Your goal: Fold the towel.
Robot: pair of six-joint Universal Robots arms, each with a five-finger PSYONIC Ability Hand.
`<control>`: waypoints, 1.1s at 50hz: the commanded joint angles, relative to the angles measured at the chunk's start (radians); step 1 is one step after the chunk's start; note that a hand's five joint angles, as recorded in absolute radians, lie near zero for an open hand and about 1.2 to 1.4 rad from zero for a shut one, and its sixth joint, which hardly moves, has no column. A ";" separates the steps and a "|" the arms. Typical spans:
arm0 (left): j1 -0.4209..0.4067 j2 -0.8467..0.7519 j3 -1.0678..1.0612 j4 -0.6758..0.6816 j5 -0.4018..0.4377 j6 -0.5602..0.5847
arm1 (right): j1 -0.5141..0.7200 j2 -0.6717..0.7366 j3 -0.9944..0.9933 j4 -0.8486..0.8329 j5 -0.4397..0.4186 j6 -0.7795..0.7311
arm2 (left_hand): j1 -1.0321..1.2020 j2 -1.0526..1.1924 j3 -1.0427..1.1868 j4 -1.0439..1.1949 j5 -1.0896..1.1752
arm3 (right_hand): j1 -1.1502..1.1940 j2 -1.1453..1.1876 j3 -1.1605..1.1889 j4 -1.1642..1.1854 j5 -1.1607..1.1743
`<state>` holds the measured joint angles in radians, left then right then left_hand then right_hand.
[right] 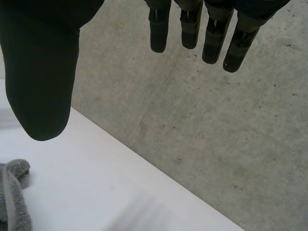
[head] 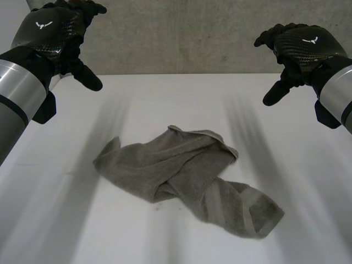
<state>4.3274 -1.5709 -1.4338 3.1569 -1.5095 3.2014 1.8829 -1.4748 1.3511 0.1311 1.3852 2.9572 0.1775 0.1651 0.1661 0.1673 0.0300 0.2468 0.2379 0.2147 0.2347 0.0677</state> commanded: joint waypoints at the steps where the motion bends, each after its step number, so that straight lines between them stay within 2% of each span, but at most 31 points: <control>1: -0.002 -0.001 0.000 0.002 0.000 0.000 | 0.002 0.001 0.000 0.001 0.000 0.000 | 0.007 0.019 0.018 0.017 -0.020 | -0.072 -0.063 -0.040 -0.060 -0.068; 11: 0.000 -0.081 0.004 0.012 0.000 0.005 | 0.005 0.019 -0.001 0.010 0.005 0.002 | 0.039 0.051 0.050 0.049 0.012 | -0.072 -0.063 -0.040 -0.060 -0.068; 16: 0.000 -0.159 0.009 0.031 0.009 0.005 | 0.005 0.091 -0.009 0.013 0.018 0.008 | 0.039 0.051 0.050 0.049 0.012 | -0.072 -0.063 -0.040 -0.060 -0.068; 19: -0.003 -0.218 0.001 0.072 0.040 0.005 | 0.005 0.106 -0.004 0.013 0.017 0.013 | 0.039 0.051 0.050 0.049 0.012 | -0.072 -0.063 -0.040 -0.060 -0.068; 21: -0.014 -0.288 0.001 0.118 0.102 0.005 | 0.005 0.137 0.014 0.013 0.017 0.019 | 0.039 0.051 0.050 0.049 0.012 | -0.072 -0.063 -0.040 -0.060 -0.068; 22: -0.014 -0.288 0.001 0.118 0.103 0.005 | 0.005 0.137 0.014 0.013 0.017 0.019 | 0.039 0.051 0.050 0.049 0.012 | -0.072 -0.063 -0.040 -0.060 -0.068; 24: -0.021 -0.366 0.016 0.164 0.182 0.003 | 0.005 0.162 0.054 0.004 0.008 0.043 | 0.051 0.063 0.062 0.061 0.024 | -0.072 -0.063 -0.040 -0.060 -0.068; 27: -0.026 -0.410 0.030 0.193 0.219 0.002 | 0.005 0.174 0.074 -0.005 0.006 0.060 | 0.054 0.066 0.065 0.064 0.027 | -0.072 -0.063 -0.040 -0.060 -0.068; 29: -0.040 -0.501 0.076 0.236 0.268 0.002 | 0.004 0.206 0.112 -0.036 0.009 0.075 | 0.065 0.078 0.077 0.075 0.038 | -0.072 -0.063 -0.040 -0.060 -0.068; 35: -0.074 -0.676 0.194 0.284 0.308 0.005 | -0.004 0.222 0.206 -0.074 0.009 0.062 | 0.188 0.200 0.199 0.198 0.161 | -0.072 -0.063 -0.040 -0.060 -0.068; 38: -0.080 -0.715 0.222 0.285 0.324 0.005 | -0.005 0.222 0.223 -0.085 0.009 0.060 | 0.218 0.230 0.229 0.228 0.191 | -0.072 -0.063 -0.040 -0.060 -0.068; 40: -0.094 -0.785 0.280 0.285 0.373 0.005 | -0.008 0.220 0.252 -0.100 0.003 0.059 | 0.291 0.303 0.302 0.301 0.264 | -0.072 -0.063 -0.040 -0.060 -0.068; 44: -0.106 -0.839 0.329 0.287 0.419 0.005 | -0.008 0.220 0.269 -0.107 0.000 0.059 | 0.312 0.324 0.323 0.322 0.285 | -0.072 -0.063 -0.040 -0.060 -0.068; 46: -0.117 -0.888 0.381 0.287 0.451 0.003 | -0.008 0.218 0.283 -0.107 0.000 0.057 | 0.391 0.403 0.402 0.401 0.364 | -0.072 -0.063 -0.040 -0.060 -0.068; 49: -0.123 -0.911 0.408 0.287 0.459 0.003 | -0.008 0.218 0.287 -0.107 0.000 0.054 | 0.421 0.433 0.432 0.431 0.394 | -0.072 -0.063 -0.040 -0.060 -0.068; 55: -0.143 -0.972 0.487 0.279 0.465 0.005 | -0.008 0.220 0.306 -0.107 0.000 0.028 | 0.679 0.691 0.690 0.689 0.652 | -0.072 -0.063 -0.040 -0.060 -0.068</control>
<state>4.2037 -2.4859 -1.0222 3.4431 -1.0525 3.2048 1.8742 -1.2559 1.6417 0.0230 1.3849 3.0081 0.5662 0.5689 0.5689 0.5693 0.3805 0.2468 0.2379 0.2147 0.2347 0.0677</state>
